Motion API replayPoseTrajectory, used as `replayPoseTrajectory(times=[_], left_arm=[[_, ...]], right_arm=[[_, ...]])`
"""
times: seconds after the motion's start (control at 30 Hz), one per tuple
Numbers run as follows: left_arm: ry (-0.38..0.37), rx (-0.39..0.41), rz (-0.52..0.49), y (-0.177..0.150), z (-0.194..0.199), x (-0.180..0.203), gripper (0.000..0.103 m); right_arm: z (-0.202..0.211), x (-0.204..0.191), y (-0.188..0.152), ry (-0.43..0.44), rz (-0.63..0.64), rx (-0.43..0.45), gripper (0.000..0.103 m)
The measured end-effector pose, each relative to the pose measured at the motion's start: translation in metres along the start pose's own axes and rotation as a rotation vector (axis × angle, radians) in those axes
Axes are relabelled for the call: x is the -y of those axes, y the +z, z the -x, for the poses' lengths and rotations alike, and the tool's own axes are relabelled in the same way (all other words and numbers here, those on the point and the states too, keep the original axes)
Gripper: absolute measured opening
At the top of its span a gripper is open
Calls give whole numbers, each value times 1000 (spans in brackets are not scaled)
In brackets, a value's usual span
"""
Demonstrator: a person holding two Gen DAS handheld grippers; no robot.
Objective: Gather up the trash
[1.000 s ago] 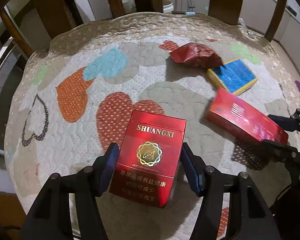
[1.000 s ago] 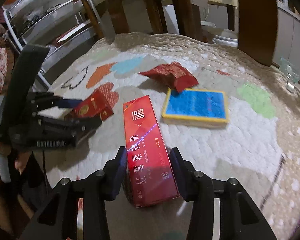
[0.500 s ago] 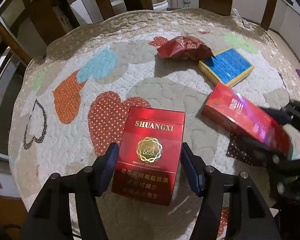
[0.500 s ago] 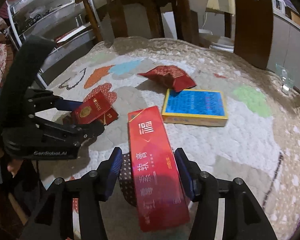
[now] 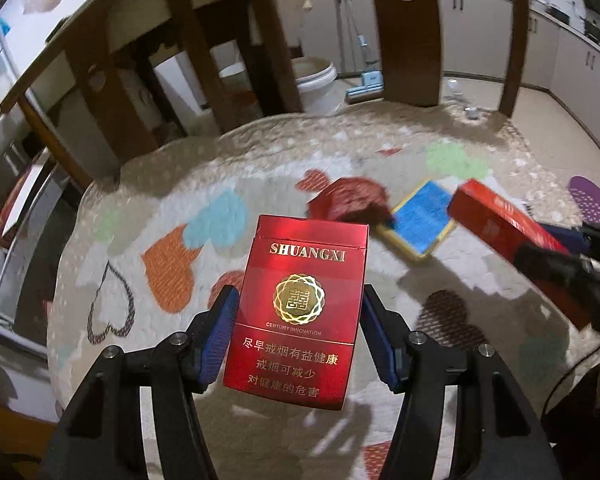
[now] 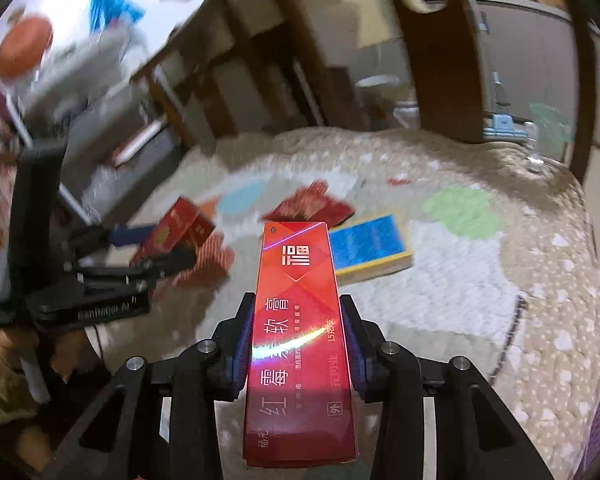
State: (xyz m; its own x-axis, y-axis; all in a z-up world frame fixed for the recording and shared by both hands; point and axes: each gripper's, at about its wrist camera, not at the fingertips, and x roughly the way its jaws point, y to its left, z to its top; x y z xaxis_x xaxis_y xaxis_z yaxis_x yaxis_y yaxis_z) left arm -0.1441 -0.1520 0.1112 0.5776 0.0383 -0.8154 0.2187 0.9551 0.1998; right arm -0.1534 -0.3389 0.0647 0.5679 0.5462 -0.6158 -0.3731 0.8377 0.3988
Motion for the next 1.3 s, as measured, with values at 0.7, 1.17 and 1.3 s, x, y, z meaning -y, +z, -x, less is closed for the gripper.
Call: replayPoseTrajectory(times=[0.7,1.17,1.3], left_arm=[[6,33,-150,12,6,68,60],[79,12,-190,6,-3,67,60],[77,7,-194,6,-4,68,60]], right_arm=[[25,52,-4,-159,-143,42,43],[20,52,-5,-190,-138,28,43],[19,53,-5,-190,-140,29,43]])
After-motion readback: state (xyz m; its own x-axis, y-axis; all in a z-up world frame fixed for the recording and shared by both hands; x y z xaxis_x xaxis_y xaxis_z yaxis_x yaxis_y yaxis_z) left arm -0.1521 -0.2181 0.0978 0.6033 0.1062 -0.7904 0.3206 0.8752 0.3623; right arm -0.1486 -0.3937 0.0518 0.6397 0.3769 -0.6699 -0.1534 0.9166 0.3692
